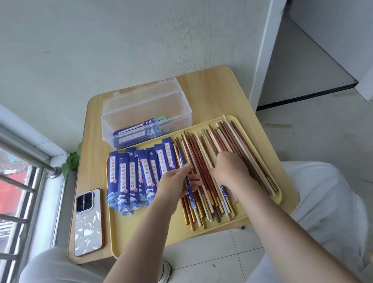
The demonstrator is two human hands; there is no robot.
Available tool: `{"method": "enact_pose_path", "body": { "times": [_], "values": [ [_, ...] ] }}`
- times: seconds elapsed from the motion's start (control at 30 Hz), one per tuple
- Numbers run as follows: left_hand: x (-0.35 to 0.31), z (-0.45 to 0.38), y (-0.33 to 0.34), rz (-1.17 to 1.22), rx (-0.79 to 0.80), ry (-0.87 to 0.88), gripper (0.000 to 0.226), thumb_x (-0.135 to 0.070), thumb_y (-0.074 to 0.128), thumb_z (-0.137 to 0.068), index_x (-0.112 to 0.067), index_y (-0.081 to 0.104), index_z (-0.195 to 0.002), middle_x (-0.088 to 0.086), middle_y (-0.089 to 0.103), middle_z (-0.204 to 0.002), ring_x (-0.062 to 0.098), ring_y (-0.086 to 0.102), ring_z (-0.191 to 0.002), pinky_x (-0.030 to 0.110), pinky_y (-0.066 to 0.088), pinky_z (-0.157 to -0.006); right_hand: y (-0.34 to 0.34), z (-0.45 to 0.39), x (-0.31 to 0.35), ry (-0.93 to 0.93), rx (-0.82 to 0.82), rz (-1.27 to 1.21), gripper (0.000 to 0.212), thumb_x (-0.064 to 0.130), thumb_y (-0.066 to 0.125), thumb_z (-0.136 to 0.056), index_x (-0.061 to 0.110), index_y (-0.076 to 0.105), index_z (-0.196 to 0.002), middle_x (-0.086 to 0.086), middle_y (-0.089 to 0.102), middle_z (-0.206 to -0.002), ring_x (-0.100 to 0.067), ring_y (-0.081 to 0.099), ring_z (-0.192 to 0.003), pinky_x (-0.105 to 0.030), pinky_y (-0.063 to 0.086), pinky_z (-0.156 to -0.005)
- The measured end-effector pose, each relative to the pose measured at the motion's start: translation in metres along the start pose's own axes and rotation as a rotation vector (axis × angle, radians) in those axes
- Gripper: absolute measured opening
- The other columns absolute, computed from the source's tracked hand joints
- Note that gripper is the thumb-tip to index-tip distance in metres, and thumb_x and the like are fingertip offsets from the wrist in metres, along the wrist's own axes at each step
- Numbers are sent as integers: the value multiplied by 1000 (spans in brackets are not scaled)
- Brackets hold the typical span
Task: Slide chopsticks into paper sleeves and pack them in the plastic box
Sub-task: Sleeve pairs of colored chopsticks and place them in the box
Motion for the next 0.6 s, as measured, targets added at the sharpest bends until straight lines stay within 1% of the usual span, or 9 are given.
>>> {"method": "enact_pose_path", "body": {
  "times": [0.07,0.17,0.23,0.27,0.33,0.4,0.47,0.53,0.6],
  "values": [
    [-1,2,0,-4,8,-2,29,-26,58,-101,0,64,-113,18,76,-97,34,73,-96,38,61,-84,-2,0,-1,5,-4,-19,14,18,63,-95,9,59,-85,-5,62,-81,-22,63,-70,-30,52,-57],
    [-2,4,0,3,13,-10,30,-25,57,-102,1,63,-114,19,75,-98,34,74,-93,36,61,-80,-7,2,0,-26,-7,-142,33,21,60,-94,14,43,-66,1,45,-61,-16,43,-49,-24,33,-47],
    [-3,6,-1,41,28,-19,30,-24,55,-103,2,61,-117,22,74,-100,34,73,-86,36,61,-76,-13,4,4,-105,-24,-266,21,20,59,-92,13,51,-74,1,45,-62,-16,41,-51,-26,35,-52],
    [-4,7,-2,75,46,-18,29,-22,53,-103,1,59,-119,24,73,-100,34,72,-82,36,61,-73,-18,6,7,-148,-22,-345,5,18,58,-93,14,57,-90,1,50,-68,-15,44,-54,-27,38,-53],
    [-8,10,-4,154,83,-5,23,-16,47,-105,-3,54,-123,23,72,-94,32,71,-74,36,60,-65,-27,11,13,-229,1,-514,27,14,57,-94,26,54,-117,1,56,-74,-13,48,-54,-26,41,-52],
    [-14,12,-6,217,80,4,22,-9,41,-104,-6,54,-123,17,69,-83,28,67,-64,33,58,-56,-38,16,19,-285,16,-693,29,10,54,-94,30,63,-113,-2,62,-72,-13,51,-55,-26,42,-52],
    [-20,16,-8,269,65,-2,24,-8,38,-103,-7,57,-117,11,63,-74,23,62,-57,31,53,-52,-47,20,26,-291,46,-889,27,5,50,-94,21,71,-100,-6,70,-77,-17,58,-59,-27,46,-53],
    [-22,18,-12,290,79,-14,24,-17,39,-104,-8,61,-108,7,59,-69,19,57,-54,30,50,-51,-53,25,33,-306,110,-1067,28,-1,45,-96,9,71,-99,-12,75,-86,-22,67,-67,-27,50,-55],
    [-23,19,-16,297,102,-24,39,-38,38,-106,-8,63,-101,4,56,-67,17,53,-53,29,48,-50,-55,26,38,-350,152,-1200,21,-2,48,-97,3,68,-104,-16,75,-93,-25,71,-75,-28,52,-60]
  ]
}}
Point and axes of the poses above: each hand's wrist, its own z-axis away from the middle knuckle, its own y-axis out of the palm, x = y × z, the point moved 3 cm from there along -z, towards the middle knuckle
